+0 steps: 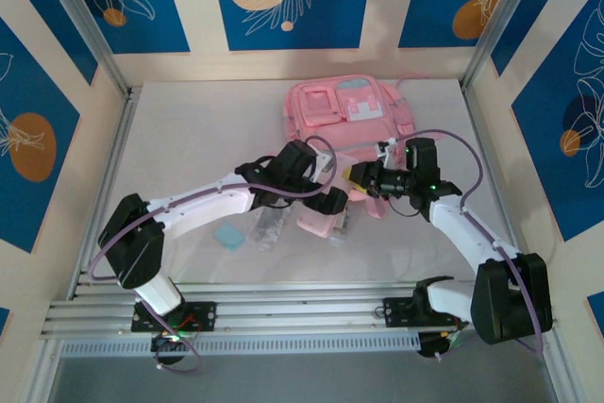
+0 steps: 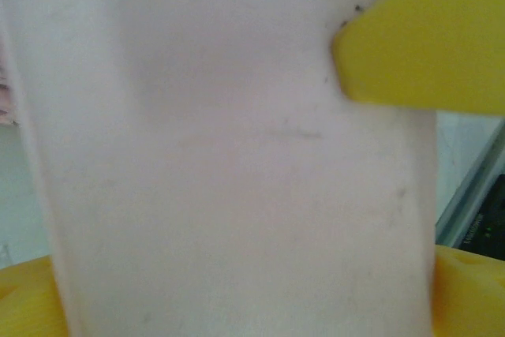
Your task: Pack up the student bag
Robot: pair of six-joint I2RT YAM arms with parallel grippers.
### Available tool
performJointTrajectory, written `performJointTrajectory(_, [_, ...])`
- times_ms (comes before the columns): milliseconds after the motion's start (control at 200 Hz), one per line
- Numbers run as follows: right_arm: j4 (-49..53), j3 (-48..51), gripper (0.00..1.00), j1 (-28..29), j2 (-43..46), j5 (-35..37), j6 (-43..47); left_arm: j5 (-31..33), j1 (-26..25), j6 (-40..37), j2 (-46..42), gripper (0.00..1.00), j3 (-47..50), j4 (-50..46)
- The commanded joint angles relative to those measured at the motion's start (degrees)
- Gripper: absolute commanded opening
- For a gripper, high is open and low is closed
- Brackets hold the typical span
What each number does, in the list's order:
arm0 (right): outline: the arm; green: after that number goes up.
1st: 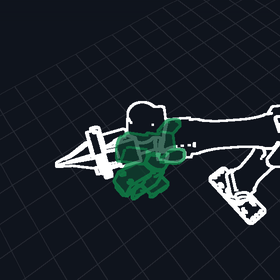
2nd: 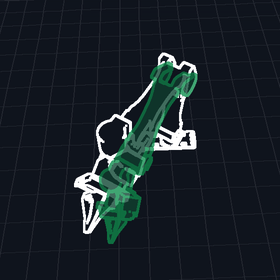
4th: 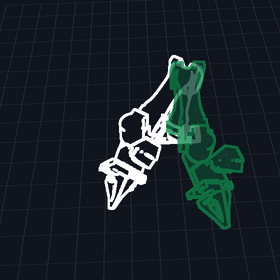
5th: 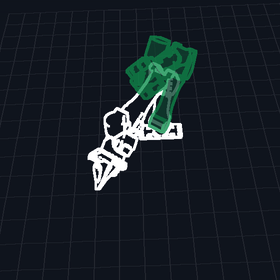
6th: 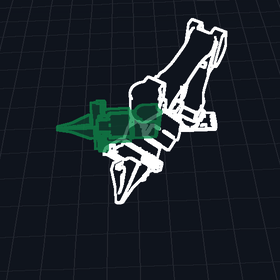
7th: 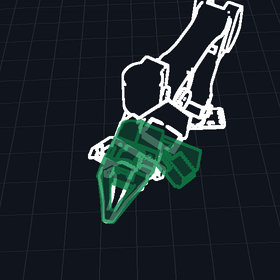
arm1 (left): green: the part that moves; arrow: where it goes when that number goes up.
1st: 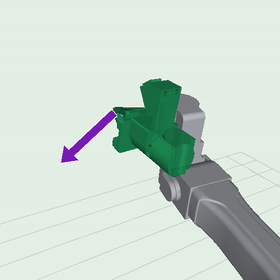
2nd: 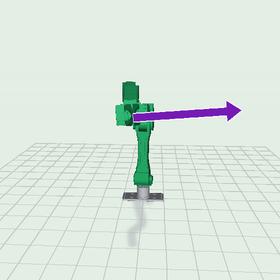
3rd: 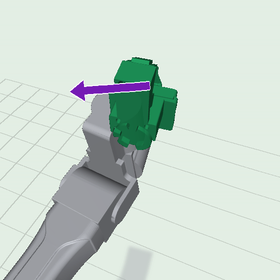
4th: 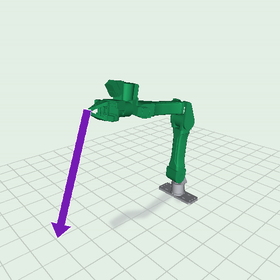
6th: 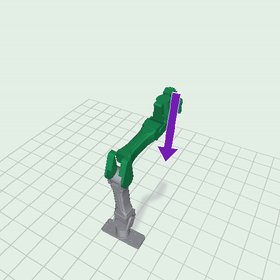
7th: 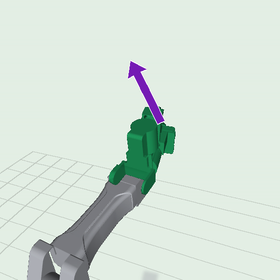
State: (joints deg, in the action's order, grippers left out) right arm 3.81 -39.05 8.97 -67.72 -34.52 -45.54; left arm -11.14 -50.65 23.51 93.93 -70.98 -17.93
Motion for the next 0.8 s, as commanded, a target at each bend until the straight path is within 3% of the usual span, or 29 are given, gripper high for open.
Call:
performJointTrajectory(0, [-1.0,0.15,0.26,-3.82,0.23,-2.48,-0.24,-2.41,2.68,-2.39,0.84,1.0,-3.35,0.98])
performJointTrajectory(230, [7.84,-4.06,0.26,-17.3,1.04,-1.77,1.74,0.64,6.32,-16.68,6.52,1.0,-11.38,-0.71])
performJointTrajectory(495, [13.56,-5.1,0.26,-33.16,3.54,-2.19,0.46,10.4,6.11,-33.23,22.38,0.96,-27.32,-6.6])
performJointTrajectory(795, [14.17,-2.7,0.26,-39.59,7.19,-4.23,0.04,12.19,5.67,-42.04,33.23,0.91,-37.15,-8.77])
